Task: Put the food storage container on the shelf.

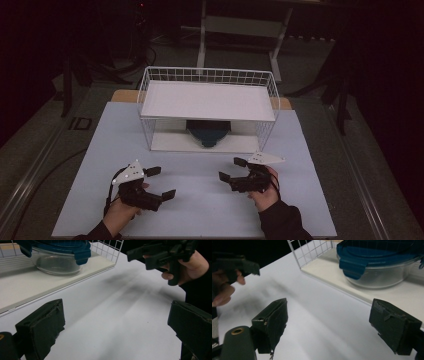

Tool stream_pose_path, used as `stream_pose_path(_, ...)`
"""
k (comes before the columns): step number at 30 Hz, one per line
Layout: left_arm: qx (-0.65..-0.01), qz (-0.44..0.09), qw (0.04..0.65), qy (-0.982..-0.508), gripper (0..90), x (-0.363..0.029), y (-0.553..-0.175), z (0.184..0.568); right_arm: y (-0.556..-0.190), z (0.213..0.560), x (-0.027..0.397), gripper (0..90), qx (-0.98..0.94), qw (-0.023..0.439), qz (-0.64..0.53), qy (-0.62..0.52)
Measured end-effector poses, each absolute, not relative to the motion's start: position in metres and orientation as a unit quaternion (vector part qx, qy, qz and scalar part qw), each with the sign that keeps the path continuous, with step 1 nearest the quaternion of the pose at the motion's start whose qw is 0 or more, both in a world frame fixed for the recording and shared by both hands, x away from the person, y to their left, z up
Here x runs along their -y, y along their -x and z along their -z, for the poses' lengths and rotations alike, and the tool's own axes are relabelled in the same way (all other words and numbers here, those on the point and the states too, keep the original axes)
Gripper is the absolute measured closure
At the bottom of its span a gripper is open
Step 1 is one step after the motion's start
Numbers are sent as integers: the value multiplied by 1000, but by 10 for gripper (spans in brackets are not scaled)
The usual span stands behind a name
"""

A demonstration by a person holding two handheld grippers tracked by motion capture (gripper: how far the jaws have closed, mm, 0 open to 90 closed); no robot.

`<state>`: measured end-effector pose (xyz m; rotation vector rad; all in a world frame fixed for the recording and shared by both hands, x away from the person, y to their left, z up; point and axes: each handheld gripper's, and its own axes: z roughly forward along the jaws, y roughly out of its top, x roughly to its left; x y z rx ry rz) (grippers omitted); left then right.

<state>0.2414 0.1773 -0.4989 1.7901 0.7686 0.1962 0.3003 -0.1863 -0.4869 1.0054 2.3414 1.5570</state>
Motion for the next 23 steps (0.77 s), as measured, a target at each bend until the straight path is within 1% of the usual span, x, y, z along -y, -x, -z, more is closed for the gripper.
stream_pose_path(15, -321, -84, 561, -758, 13, -177, -241, 498, -275, 495, 214, 157, -790, 94, -504, -337)
stream_pose_path(23, -320, -84, 562, -758, 13, -176, -241, 499, -274, 500, 222, 159, -789, 96, -501, -342)
